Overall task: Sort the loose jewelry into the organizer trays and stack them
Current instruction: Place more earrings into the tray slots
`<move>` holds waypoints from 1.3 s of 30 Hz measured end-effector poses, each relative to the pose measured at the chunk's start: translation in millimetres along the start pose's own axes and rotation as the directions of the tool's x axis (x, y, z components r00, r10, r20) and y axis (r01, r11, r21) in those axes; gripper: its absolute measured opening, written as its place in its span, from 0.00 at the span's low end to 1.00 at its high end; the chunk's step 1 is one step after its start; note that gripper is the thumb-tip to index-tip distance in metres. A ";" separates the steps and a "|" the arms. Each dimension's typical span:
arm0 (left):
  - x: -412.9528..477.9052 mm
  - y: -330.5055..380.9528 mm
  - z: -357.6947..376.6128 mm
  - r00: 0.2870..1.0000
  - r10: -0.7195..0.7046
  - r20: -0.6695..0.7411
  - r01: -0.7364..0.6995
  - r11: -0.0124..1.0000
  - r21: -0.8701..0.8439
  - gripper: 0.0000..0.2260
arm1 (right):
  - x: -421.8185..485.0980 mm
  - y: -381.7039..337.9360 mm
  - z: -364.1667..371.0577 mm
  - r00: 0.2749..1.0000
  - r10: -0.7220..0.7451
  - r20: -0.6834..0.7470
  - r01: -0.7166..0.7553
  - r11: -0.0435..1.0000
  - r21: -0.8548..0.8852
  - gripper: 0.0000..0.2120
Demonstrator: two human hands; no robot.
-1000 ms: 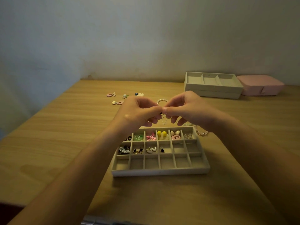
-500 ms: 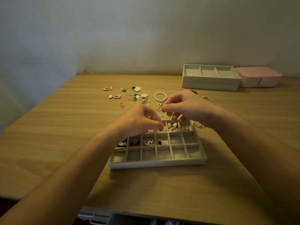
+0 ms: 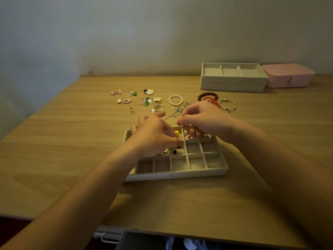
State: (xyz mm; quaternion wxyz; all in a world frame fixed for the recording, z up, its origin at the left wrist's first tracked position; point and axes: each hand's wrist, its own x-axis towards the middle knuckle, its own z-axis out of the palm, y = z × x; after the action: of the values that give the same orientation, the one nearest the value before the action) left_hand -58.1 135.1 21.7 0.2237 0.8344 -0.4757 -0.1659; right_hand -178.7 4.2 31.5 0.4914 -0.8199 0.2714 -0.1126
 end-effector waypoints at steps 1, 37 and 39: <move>0.6 -0.1 1.7 1.000 -0.008 -0.010 0.008 1.000 0.006 0.06 | -0.6 0.4 0.1 1.000 -0.002 -0.001 0.002 1.000 0.003 0.05; -5.4 -5.6 -1.9 0.996 0.093 -0.014 -0.089 0.973 0.211 0.03 | -8.0 -7.8 12.4 0.978 -0.092 0.189 0.184 0.812 -0.554 0.05; -5.2 -5.5 -0.7 0.996 0.092 -0.016 -0.087 0.975 0.207 0.02 | -7.1 -6.5 15.5 0.978 -0.093 0.186 0.189 0.772 -0.607 0.06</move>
State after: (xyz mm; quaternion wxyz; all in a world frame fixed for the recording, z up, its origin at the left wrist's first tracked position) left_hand -56.3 142.2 19.7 0.1493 0.8328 -0.5246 -0.0950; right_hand -175.4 22.0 30.1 0.2026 -0.9597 0.1945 0.0061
